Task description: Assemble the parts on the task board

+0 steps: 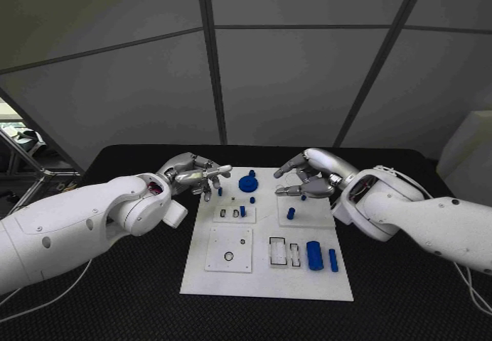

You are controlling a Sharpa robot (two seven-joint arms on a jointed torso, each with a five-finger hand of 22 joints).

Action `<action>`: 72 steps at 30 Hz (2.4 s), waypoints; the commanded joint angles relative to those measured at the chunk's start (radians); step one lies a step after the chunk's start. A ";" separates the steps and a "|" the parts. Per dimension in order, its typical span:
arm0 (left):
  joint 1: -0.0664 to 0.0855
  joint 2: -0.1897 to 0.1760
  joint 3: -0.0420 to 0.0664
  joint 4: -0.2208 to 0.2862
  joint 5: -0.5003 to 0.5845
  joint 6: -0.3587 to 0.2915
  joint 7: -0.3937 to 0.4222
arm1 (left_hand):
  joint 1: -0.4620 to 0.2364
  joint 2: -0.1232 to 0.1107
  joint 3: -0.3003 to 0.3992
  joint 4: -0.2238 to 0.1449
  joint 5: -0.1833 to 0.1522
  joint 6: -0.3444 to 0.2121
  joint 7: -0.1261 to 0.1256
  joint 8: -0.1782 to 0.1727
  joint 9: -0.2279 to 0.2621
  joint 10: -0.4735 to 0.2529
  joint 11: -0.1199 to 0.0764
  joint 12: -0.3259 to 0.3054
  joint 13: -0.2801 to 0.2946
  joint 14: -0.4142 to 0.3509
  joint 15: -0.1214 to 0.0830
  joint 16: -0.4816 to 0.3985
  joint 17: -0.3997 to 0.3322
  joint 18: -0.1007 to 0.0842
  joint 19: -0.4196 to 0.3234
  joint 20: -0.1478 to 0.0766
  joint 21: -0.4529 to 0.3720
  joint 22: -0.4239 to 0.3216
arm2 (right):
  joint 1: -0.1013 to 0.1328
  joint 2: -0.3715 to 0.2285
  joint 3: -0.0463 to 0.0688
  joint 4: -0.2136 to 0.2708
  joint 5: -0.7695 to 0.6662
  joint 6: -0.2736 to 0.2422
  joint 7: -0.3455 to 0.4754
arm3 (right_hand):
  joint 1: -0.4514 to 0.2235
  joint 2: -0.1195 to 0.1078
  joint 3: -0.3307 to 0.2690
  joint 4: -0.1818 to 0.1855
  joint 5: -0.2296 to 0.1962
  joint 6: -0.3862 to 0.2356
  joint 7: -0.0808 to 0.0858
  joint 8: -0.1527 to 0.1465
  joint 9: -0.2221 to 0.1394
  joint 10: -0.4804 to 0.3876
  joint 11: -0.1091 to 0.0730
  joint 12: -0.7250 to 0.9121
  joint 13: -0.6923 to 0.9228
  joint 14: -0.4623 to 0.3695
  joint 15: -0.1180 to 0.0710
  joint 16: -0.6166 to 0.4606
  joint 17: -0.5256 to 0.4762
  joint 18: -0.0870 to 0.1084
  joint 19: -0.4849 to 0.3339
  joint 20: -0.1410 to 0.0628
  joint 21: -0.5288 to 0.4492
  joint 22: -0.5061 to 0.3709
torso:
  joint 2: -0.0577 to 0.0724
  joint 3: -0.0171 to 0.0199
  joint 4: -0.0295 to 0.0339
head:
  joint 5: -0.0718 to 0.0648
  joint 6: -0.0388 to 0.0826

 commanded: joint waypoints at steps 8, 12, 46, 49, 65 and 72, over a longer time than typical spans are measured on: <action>0.058 0.084 -0.005 -0.050 -0.463 0.231 -0.466 | -0.079 0.012 -0.068 0.141 -0.027 -0.047 -0.025 0.155 0.299 0.135 -0.028 0.634 0.707 0.070 -0.023 0.254 0.304 -0.039 0.054 -0.017 0.286 0.380 | 0.021 -0.043 0.008 -0.048 0.344 0.022 0.064 | 0.005 0.012 0.001 -0.010 0.011 0.012 -0.003 0.004 0.003 -0.009 -0.003 -0.010 0.040 0.044 -0.005 -0.009 -0.010 0.012 0.009 -0.002 -0.010 0.072 | -0.028 0.0151 -0.0042 | 0.016 -0.014; 0.082 0.140 -0.026 -0.088 -0.541 0.247 -0.543 | -0.102 -0.001 -0.100 0.177 -0.024 -0.066 -0.028 0.187 0.371 0.144 -0.029 0.659 0.739 0.074 -0.027 0.268 0.323 -0.043 0.055 -0.018 0.308 0.411 | 0.024 -0.045 0.009 -0.058 0.347 0.019 0.053 | 0.006 0.013 0.001 -0.011 0.012 0.013 -0.004 0.004 0.003 -0.010 -0.003 -0.010 0.040 0.044 -0.006 -0.009 -0.010 0.012 0.009 -0.002 -0.011 0.071 | -0.033 0.0188 -0.0044 | 0.021 -0.017; 0.111 0.354 -0.074 -0.260 -0.608 0.411 -0.678 | -0.061 0.056 -0.140 0.174 -0.016 -0.123 -0.023 0.196 0.535 0.118 -0.023 0.611 0.742 0.078 -0.024 0.270 0.334 -0.071 0.138 -0.015 0.411 0.592 | 0.025 -0.016 0.009 -0.092 0.303 0.027 0.006 | 0.002 0.017 0.002 -0.018 0.030 0.009 -0.003 -0.005 0.003 -0.010 -0.003 -0.013 0.037 0.044 -0.007 -0.013 -0.012 0.012 0.007 -0.004 -0.014 0.066 | -0.030 0.0166 -0.0045 | 0.027 -0.032; 0.111 0.359 -0.074 -0.263 -0.608 0.405 -0.673 | -0.054 0.060 -0.140 0.172 -0.006 -0.123 -0.024 0.195 0.547 0.120 -0.024 0.611 0.746 0.078 -0.024 0.271 0.336 -0.071 0.139 -0.016 0.412 0.594 | 0.025 -0.013 0.009 -0.095 0.303 0.028 0.005 | 0.002 0.017 0.002 -0.018 0.032 0.009 -0.003 -0.006 0.003 -0.009 -0.003 -0.013 0.037 0.044 -0.007 -0.013 -0.012 0.012 0.008 -0.004 -0.014 0.066 | -0.031 0.0171 -0.0036 | 0.026 -0.035; 0.112 0.374 -0.074 -0.277 -0.608 0.411 -0.658 | 0.003 0.076 -0.130 0.153 0.076 -0.122 -0.029 0.183 0.605 0.125 -0.028 0.606 0.759 0.080 -0.028 0.275 0.344 -0.073 0.142 -0.018 0.421 0.614 | 0.025 -0.001 0.009 -0.109 0.301 0.039 -0.001 | 0.000 0.022 0.004 -0.021 0.044 0.011 -0.003 -0.009 0.004 -0.009 -0.003 -0.013 0.037 0.045 -0.007 -0.014 -0.014 0.013 0.006 -0.004 -0.017 0.062 | -0.031 0.0165 -0.0033 | 0.025 -0.042; 0.113 0.383 -0.074 -0.280 -0.608 0.420 -0.651 | 0.032 0.088 -0.119 0.138 0.111 -0.121 -0.031 0.172 0.622 0.126 -0.030 0.602 0.763 0.081 -0.029 0.277 0.347 -0.074 0.143 -0.019 0.422 0.620 | 0.025 0.004 0.009 -0.113 0.298 0.044 -0.005 | 0.003 0.024 0.007 -0.026 0.049 0.012 -0.003 -0.010 0.004 -0.008 -0.003 -0.013 0.037 0.045 -0.007 -0.015 -0.015 0.013 0.006 -0.004 -0.018 0.062 | -0.031 0.0166 -0.0047 | 0.027 -0.046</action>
